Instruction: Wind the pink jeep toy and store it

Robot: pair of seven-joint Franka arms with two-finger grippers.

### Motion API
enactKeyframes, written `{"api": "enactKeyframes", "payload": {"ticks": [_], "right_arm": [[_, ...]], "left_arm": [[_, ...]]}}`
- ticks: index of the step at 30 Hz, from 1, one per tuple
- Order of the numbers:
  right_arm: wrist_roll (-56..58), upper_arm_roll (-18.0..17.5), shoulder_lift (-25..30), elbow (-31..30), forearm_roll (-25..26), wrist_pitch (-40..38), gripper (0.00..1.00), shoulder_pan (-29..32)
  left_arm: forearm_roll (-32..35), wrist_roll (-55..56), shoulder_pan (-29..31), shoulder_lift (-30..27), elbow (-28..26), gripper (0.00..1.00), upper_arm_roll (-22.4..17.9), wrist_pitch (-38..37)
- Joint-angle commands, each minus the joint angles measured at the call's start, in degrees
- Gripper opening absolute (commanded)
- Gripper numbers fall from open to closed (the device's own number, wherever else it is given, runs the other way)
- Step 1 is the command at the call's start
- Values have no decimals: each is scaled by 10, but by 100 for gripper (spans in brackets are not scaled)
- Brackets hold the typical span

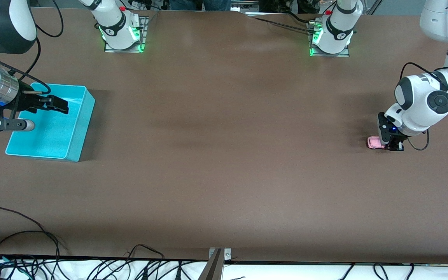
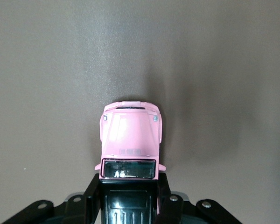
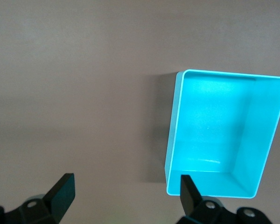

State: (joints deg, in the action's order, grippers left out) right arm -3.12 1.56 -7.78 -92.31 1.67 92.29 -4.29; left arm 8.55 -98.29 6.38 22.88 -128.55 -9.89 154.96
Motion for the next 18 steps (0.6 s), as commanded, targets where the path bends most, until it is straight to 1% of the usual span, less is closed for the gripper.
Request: {"api": "enactKeyframes", "payload": {"ticks": [1,15,16,17,18], "right_arm": [[8,0,0,5,-10,-2,100,3],[8,0,0,5,-11,-2,100,3],[8,0,0,5,-11,-2,100,3],[8,0,0,5,-10,-2,100,3],[8,0,0,5,-10,-2,100,3]], "left_arm": [[7,-16,5,46,3,0,-4,12],[8,-15,-8,39,6,0,-2,12],[8,-15,-8,38,6,1,-2,12],[8,-15,-9,38,6,6,-2,12],[8,-15,-9,38,6,19,-1,12]]}}
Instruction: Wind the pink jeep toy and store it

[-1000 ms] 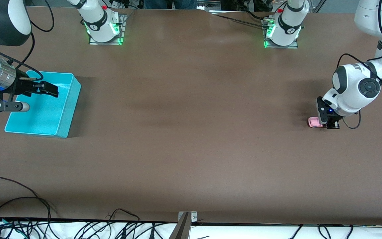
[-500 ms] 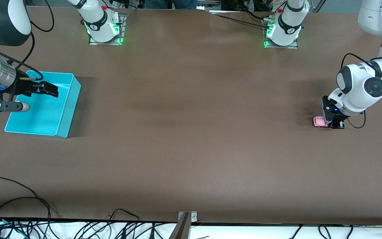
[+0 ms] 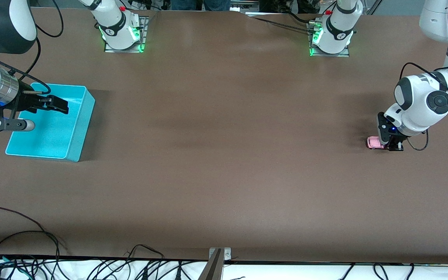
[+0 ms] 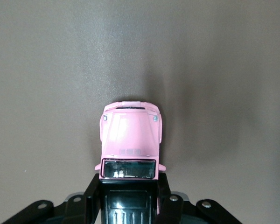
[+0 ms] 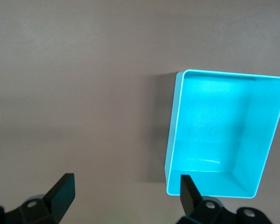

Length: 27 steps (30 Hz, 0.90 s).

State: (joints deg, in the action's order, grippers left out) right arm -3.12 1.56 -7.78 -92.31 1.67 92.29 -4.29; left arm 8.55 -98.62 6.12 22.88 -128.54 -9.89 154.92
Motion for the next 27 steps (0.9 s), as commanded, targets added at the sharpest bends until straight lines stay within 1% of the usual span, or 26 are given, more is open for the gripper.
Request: {"api": "enactKeyframes", "payload": {"ticks": [1,2,3,4,15,19,27], "right_arm": [[8,0,0,5,-10,-3,100,3],[8,0,0,5,-11,-3,100,3],[8,0,0,5,-11,-3,100,3],[8,0,0,5,-11,-3,100,3],[8,0,0,5,-11,-3,100,3],[8,0,0,5,-11,-2,100,3],[8,0,0,5,-11,-2,100,3]], "left_arm": [[8,-8,-7,35,6,49,-1,13],[8,-9,-7,32,6,96,-1,13],[8,-9,-8,30,6,99,0,12],[8,-9,-8,27,6,100,1,12],[8,-8,-16,9,5,100,1,6],[7,-6,-17,0,5,100,7,-14],[10,51,-17,-12,5,100,9,-16]]}}
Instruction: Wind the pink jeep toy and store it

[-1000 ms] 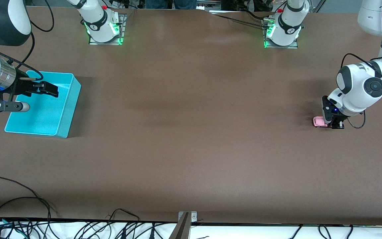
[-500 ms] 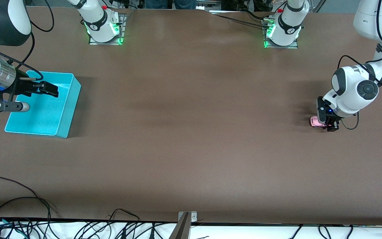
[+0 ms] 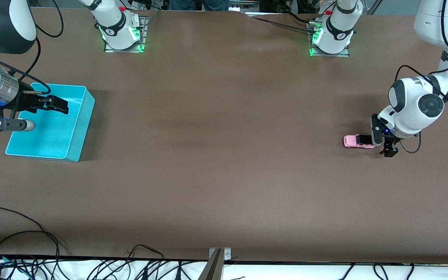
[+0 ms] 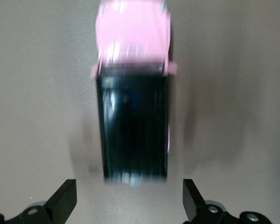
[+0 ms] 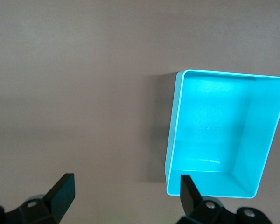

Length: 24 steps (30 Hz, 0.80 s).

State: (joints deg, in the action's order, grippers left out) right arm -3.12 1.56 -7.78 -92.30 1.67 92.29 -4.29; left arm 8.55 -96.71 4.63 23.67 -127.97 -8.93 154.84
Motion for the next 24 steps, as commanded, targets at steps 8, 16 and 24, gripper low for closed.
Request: {"api": "enactKeyframes", "payload": {"ticks": [8,16,24], "right_arm": [[8,0,0,5,-11,-2,100,3],[8,0,0,5,-11,-2,100,3],[8,0,0,5,-11,-2,100,3]], "left_arm": [[12,32,1,-76,-16,100,0,-19],[10,38,-2,-134,-32,100,0,-37],[10,38,-3,-184,-57,100,2,-40]]}}
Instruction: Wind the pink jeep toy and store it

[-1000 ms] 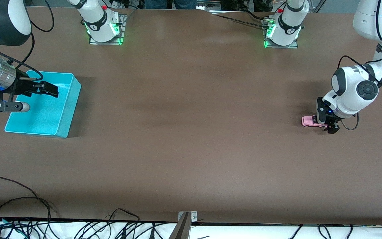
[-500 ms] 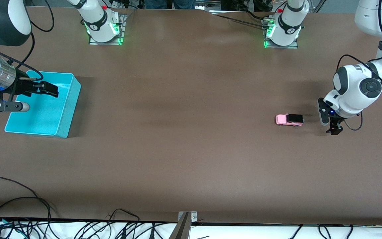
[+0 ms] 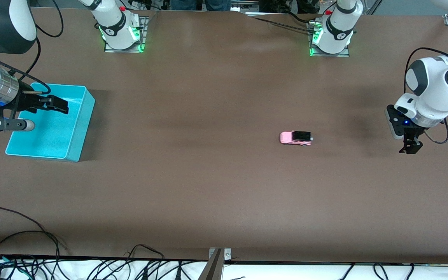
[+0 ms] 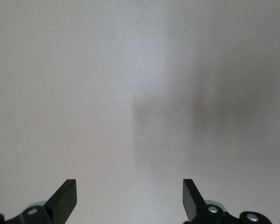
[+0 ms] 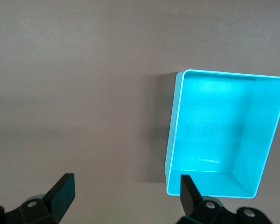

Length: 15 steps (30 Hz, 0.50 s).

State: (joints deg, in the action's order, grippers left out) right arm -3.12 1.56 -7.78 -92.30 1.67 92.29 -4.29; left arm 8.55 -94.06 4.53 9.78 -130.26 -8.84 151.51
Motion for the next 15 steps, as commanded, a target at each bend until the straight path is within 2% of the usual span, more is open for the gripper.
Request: {"api": "enactKeyframes", "payload": {"ticks": [1,12,15], "right_arm": [[8,0,0,5,-11,-2,100,3],[8,0,0,5,-11,-2,100,3],[8,0,0,5,-11,-2,100,3]], "left_arm": [[10,12,-2,-51,-39,100,1,-7],[9,10,-1,-85,-54,100,3,-15],[9,10,0,-115,-62,100,3,-24]]}}
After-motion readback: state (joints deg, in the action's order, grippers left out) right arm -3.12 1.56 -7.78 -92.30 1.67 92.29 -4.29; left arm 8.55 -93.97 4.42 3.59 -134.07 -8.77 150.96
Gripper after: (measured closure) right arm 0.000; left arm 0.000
